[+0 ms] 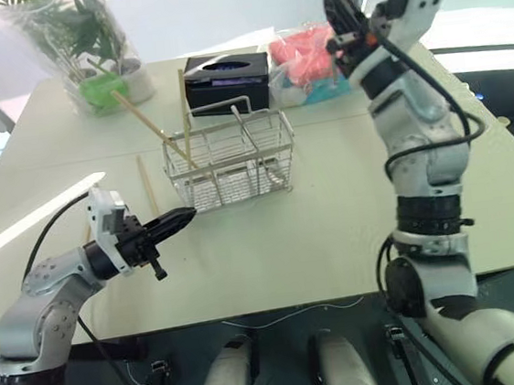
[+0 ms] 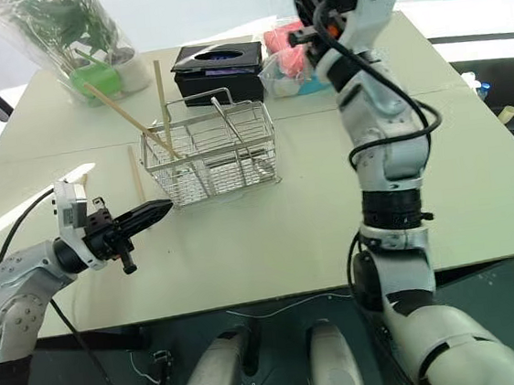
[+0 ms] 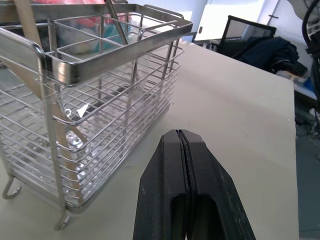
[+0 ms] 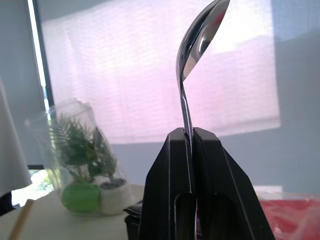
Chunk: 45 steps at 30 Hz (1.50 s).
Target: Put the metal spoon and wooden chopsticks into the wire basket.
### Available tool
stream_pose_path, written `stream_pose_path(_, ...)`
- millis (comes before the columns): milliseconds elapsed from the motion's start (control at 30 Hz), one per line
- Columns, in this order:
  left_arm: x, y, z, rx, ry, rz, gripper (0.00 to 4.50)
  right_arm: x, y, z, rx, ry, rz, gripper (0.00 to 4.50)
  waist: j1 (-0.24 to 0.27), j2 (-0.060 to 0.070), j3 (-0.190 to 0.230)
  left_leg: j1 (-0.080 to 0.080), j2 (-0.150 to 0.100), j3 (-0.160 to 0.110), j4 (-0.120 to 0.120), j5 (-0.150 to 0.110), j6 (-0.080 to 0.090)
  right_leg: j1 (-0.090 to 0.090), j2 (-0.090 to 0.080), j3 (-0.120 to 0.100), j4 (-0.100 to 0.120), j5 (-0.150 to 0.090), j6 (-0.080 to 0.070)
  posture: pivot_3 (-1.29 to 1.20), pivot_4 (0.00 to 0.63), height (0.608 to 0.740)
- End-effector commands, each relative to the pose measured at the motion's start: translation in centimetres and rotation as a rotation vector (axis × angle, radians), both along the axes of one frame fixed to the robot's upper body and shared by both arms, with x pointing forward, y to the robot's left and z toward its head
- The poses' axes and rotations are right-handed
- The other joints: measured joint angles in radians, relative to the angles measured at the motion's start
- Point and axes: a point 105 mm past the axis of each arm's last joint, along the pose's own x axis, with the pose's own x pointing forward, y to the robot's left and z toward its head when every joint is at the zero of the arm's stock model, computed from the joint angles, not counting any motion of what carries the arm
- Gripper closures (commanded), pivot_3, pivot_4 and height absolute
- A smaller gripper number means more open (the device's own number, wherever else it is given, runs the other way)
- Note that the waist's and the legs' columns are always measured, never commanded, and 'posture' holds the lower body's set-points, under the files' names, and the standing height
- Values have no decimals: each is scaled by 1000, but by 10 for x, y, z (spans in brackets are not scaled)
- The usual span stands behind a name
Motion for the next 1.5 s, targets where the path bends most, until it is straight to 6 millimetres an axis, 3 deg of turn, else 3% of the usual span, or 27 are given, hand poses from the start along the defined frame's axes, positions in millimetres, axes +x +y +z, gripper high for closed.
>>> stream_pose_path(33, -5, 3, 16, -1, -63, 14, 4500, -10, 13, 4, 51, -41, 39, 4435, 0, 0, 0, 0, 0, 0, 0, 0, 0, 0, 0, 0, 0, 0, 0, 0, 150, 740)
stream_pose_path(333, -16, 10, 30, -27, -92, 47, 4500, -6, 47, -13, 94, -14, 144, 4435, -4, 0, 0, 0, 1, 0, 0, -1, -1, 0, 4, 0, 0, 1, -1, 0, 150, 740)
stream_pose_path(733, -22, 28, 45, -78, -128, 150, 4500, 1, 72, -37, 129, 7, 229, 4435, -4, 1, 0, 1, 3, 0, 0, -1, -2, -1, 6, 1, 0, 1, -2, 0, 150, 740)
stream_pose_path(1133, -20, 32, 51, -97, -143, 177, 4500, -1, 76, -59, 119, 17, 210, 4435, -4, 1, 0, 1, 3, 0, -2, -1, -3, -3, 6, 2, 0, 1, -2, 0, 150, 740)
stream_pose_path(1233, -17, 32, 52, -104, -149, 178, 4500, -2, 73, -61, 120, 17, 192, 3607, -3, 1, 0, 1, 3, 0, -3, -1, -3, -3, 6, 2, 0, 1, -2, 0, 150, 740)
stream_pose_path(1467, -15, 33, 52, -110, -150, 177, 4500, -3, 70, -62, 106, 8, 164, 135, -4, 0, 0, 1, 3, 0, -9, 1, -6, -3, 7, 4, 0, 2, -4, 0, 150, 740)
stream_pose_path(1500, -14, 33, 52, -111, -150, 178, 4500, -3, 69, -62, 105, 7, 159, 60, -4, 1, 0, 1, 3, 0, -11, 2, -7, -4, 7, 4, 0, 2, -4, 0, 150, 740)
